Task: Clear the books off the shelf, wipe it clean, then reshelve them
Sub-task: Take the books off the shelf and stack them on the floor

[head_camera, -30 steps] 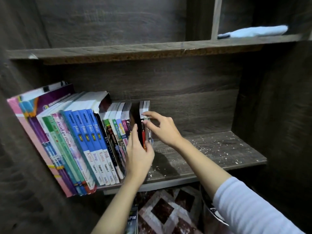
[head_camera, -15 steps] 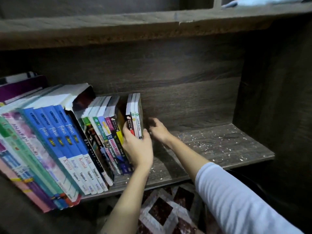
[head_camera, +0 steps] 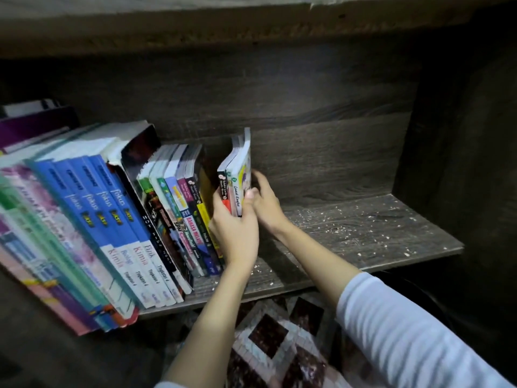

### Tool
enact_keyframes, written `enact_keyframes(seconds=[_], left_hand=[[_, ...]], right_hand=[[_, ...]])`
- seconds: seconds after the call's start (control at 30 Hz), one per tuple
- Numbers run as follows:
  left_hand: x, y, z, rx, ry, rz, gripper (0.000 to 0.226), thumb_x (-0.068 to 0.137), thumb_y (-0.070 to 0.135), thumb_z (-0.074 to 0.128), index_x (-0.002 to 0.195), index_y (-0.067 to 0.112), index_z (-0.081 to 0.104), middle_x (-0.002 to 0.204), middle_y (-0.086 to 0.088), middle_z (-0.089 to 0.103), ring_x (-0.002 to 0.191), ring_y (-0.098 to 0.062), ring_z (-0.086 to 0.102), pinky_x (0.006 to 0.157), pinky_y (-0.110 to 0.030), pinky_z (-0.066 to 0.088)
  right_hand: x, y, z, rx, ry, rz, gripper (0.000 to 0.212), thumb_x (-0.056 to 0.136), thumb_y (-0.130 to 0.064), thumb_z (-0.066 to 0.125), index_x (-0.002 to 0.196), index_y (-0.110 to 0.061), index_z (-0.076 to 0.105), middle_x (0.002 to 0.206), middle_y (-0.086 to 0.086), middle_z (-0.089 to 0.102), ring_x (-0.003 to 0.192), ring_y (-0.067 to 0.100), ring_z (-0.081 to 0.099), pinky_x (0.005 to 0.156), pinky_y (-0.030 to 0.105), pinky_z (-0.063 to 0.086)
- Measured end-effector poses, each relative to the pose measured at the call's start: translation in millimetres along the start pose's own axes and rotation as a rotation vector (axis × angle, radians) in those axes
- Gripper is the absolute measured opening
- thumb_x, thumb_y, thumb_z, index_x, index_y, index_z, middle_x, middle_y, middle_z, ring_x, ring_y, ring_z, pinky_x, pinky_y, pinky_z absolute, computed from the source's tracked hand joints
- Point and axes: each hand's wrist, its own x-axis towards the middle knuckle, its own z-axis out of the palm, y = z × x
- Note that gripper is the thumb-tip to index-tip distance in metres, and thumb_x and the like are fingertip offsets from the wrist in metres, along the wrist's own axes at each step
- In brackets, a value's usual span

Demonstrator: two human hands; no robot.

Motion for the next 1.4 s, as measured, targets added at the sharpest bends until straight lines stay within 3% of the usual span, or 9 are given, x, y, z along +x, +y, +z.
enact_keyframes(seconds=[0.17,0.47,0.6,0.67,0.8,0.9,0.97,1.13,1.4], left_hand=[[9,37,-22,-0.193,-0.091,-0.038,0.020,0.083,0.019,0.070,0.100,0.015,0.060,0.093,0.010,0.065,0.085,-0.004,0.062,0.073,-0.013,0.047],[-4,84,-72,-0.549,-0.269,-0.267,0.016,0.079,0.002,0.068,0.092,0.009,0.062,0.091,-0.004,0.071,0.077,-0.016,0.070,0.072,-0.033,0.057],[-24,85,-96,-0.604,-0.284,-0.412,0.081,0.060,0.020,0.081,0.129,-0.005,0.045,0.122,-0.017,0.060,0.106,-0.029,0.062,0.095,-0.048,0.047],[-37,79,-109,-0.612,-0.318,-0.471,0.059,0.073,0.003,0.069,0.126,-0.005,0.047,0.105,-0.013,0.067,0.093,-0.027,0.066,0.085,-0.043,0.053],[-55,60,-131,-0.568,-0.359,-0.552,0.064,0.069,0.000,0.069,0.128,-0.005,0.044,0.101,-0.014,0.069,0.092,-0.031,0.067,0.088,-0.052,0.051],[-62,39,-149,-0.521,-0.341,-0.612,0.063,0.070,0.000,0.070,0.127,-0.003,0.045,0.105,-0.017,0.068,0.087,-0.031,0.069,0.083,-0.052,0.054],[-66,22,-163,-0.502,-0.317,-0.613,0.035,0.077,-0.004,0.064,0.111,0.001,0.054,0.091,-0.012,0.072,0.074,-0.024,0.071,0.071,-0.043,0.058],[-80,-22,-195,-0.520,-0.251,-0.708,0.013,0.086,-0.004,0.056,0.094,0.006,0.060,0.076,-0.005,0.073,0.066,-0.020,0.070,0.063,-0.038,0.059],[-116,-111,-226,-0.506,-0.119,-0.996,0.026,0.090,0.008,0.055,0.116,0.003,0.058,0.116,-0.022,0.063,0.105,-0.039,0.061,0.088,-0.054,0.050]], right_hand=[[-14,-27,-20,0.111,0.159,-0.100,0.046,0.089,-0.029,0.044,0.135,-0.034,0.040,0.136,0.001,0.048,0.126,0.021,0.044,0.111,0.046,0.031],[-80,-66,-71,0.130,0.097,-0.048,0.031,0.075,-0.042,0.048,0.103,-0.032,0.057,0.101,-0.008,0.064,0.099,0.013,0.059,0.087,0.034,0.044],[-123,-57,-81,0.161,-0.036,0.031,0.021,0.080,-0.045,0.052,0.093,-0.028,0.057,0.099,-0.008,0.065,0.093,0.010,0.060,0.081,0.028,0.046],[-146,-50,-81,0.159,-0.070,0.074,0.026,0.082,-0.048,0.052,0.096,-0.026,0.058,0.106,-0.004,0.064,0.101,0.014,0.060,0.091,0.033,0.045],[-175,-31,-69,0.104,-0.162,0.167,0.052,0.084,-0.052,0.048,0.115,-0.010,0.048,0.112,0.004,0.061,0.100,0.014,0.061,0.090,0.036,0.048],[-197,-24,-54,0.107,-0.228,0.237,0.032,0.097,-0.037,0.040,0.114,-0.010,0.035,0.103,-0.004,0.050,0.092,0.004,0.054,0.087,0.029,0.045],[-207,-15,-41,0.057,-0.269,0.277,0.027,0.100,-0.033,0.037,0.114,-0.012,0.031,0.100,-0.008,0.048,0.087,0.000,0.051,0.082,0.026,0.042],[-221,1,-17,-0.077,-0.414,0.250,0.042,0.098,-0.043,0.040,0.125,-0.011,0.033,0.121,0.000,0.046,0.108,0.010,0.048,0.093,0.028,0.038],[-235,57,25,-0.193,-0.597,0.297,0.029,0.096,-0.040,0.049,0.108,-0.015,0.039,0.087,-0.003,0.053,0.060,-0.007,0.054,0.050,0.007,0.039]])
